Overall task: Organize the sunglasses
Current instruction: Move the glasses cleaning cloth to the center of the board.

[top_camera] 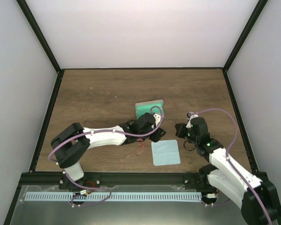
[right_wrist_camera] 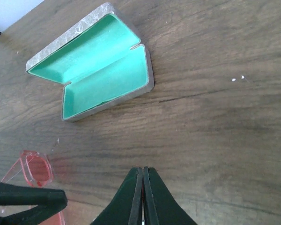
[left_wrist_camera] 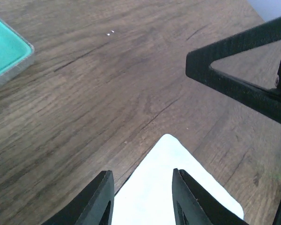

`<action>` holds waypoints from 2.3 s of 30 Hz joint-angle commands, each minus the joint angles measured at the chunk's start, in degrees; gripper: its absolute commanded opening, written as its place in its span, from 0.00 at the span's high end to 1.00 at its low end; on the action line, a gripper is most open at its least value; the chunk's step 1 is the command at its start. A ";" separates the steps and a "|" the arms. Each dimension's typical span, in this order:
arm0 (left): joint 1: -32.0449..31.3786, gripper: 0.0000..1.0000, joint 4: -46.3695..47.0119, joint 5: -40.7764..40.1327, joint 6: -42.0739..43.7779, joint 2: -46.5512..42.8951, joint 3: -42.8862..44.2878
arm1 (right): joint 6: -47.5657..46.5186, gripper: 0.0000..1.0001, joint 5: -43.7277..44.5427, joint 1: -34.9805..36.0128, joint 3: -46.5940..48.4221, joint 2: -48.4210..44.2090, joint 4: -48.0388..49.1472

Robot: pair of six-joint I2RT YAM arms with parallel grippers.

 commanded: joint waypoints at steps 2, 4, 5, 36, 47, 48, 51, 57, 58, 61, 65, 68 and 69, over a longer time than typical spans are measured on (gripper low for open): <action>-0.36 0.70 -4.97 2.82 -1.75 2.52 2.31 | 1.56 0.97 -1.72 0.32 -3.36 -5.81 -3.92; -0.42 0.71 -5.61 3.88 -1.71 3.21 1.86 | 1.07 0.97 -3.83 0.27 -4.48 -4.45 -3.10; -0.44 0.72 -5.74 3.75 -1.72 3.33 1.42 | 0.95 0.97 -5.01 0.28 -4.62 -3.12 -2.80; -0.61 0.93 -8.05 5.18 -3.10 11.45 2.63 | 2.65 0.97 5.33 6.68 -0.14 19.69 -1.10; -0.61 0.82 -7.79 1.19 -2.29 1.99 -0.83 | 0.22 0.97 6.32 6.68 10.52 31.65 -1.69; -0.61 0.80 -7.83 1.19 -2.33 1.45 -1.00 | 0.13 0.97 6.26 6.68 11.08 32.78 -1.45; -0.61 0.77 -8.07 0.19 -2.42 0.40 -1.15 | 0.13 0.98 5.82 6.68 12.43 35.97 -0.72; -0.40 0.74 -8.35 -4.04 -3.15 -1.92 -2.16 | 0.09 0.98 6.44 6.68 12.61 32.78 0.28; -0.34 0.74 -8.24 -4.38 -3.18 -2.30 -2.43 | 0.03 0.98 6.81 6.68 12.55 31.06 -0.23; -0.25 0.74 -8.19 -5.22 -3.30 -3.45 -2.92 | -0.82 0.97 7.20 6.68 11.50 24.32 -1.84; -0.03 0.74 -8.22 -5.88 -3.30 -4.52 -3.20 | -0.76 0.94 7.80 6.68 8.40 17.87 -4.08; 0.02 0.74 -8.48 -6.91 -3.38 -5.76 -3.56 | -0.98 0.92 6.97 6.67 5.64 17.81 -4.17; 0.06 0.74 -8.49 -7.30 -3.39 -6.43 -3.87 | -1.02 0.91 6.89 6.68 5.13 18.30 -3.95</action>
